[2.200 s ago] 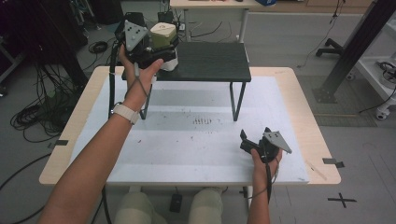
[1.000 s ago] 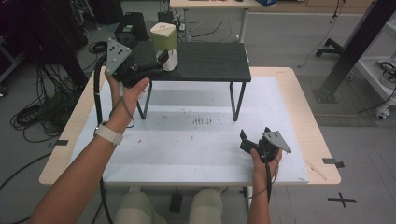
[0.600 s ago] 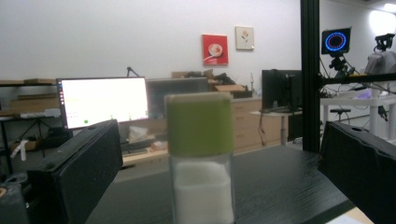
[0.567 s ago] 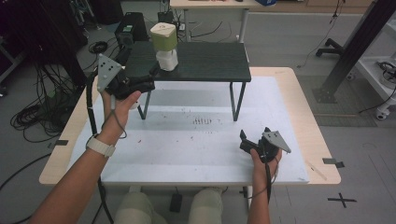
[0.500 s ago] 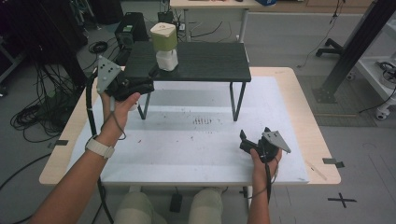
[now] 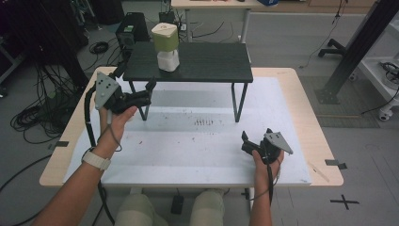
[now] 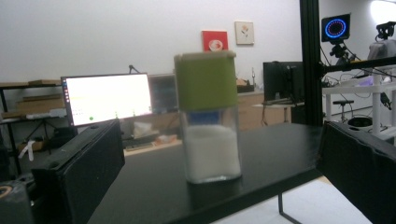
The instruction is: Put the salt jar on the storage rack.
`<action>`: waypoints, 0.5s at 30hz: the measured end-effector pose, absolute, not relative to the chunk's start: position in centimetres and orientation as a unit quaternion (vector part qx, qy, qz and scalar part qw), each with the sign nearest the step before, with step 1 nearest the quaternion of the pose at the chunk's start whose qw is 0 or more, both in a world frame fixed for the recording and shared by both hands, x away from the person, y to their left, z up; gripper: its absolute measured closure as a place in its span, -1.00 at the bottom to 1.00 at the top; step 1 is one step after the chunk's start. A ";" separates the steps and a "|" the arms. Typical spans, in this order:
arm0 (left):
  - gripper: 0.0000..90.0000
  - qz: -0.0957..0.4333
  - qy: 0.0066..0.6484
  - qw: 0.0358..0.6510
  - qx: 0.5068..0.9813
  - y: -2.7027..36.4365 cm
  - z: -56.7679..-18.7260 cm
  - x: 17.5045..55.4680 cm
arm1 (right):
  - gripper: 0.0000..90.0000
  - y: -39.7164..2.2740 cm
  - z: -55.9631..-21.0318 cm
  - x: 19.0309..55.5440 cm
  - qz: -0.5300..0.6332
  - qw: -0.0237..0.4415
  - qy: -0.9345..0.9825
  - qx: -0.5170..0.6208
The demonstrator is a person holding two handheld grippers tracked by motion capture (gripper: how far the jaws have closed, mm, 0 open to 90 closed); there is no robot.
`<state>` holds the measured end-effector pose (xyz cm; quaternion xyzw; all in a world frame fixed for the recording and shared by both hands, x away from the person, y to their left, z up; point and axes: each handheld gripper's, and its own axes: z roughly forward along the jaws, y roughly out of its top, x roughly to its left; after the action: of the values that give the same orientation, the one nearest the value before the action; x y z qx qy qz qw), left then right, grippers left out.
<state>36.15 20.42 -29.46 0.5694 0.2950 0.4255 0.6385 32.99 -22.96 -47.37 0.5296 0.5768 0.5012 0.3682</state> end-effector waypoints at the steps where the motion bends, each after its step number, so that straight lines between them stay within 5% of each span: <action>1: -0.96 0.429 0.293 0.639 0.567 20.5 -29.8 35.9 | -0.94 -23.0 -47.4 33.0 0.501 0.368 0.577 0.530; 15: -0.95 0.423 0.323 0.621 0.576 22.0 -35.3 34.5 | -0.94 -22.9 -47.4 33.0 0.500 0.367 0.577 0.531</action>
<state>34.51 22.05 -35.31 0.5759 0.3227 0.4230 0.6206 33.01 -22.94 -47.36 0.5314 0.5769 0.5000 0.3671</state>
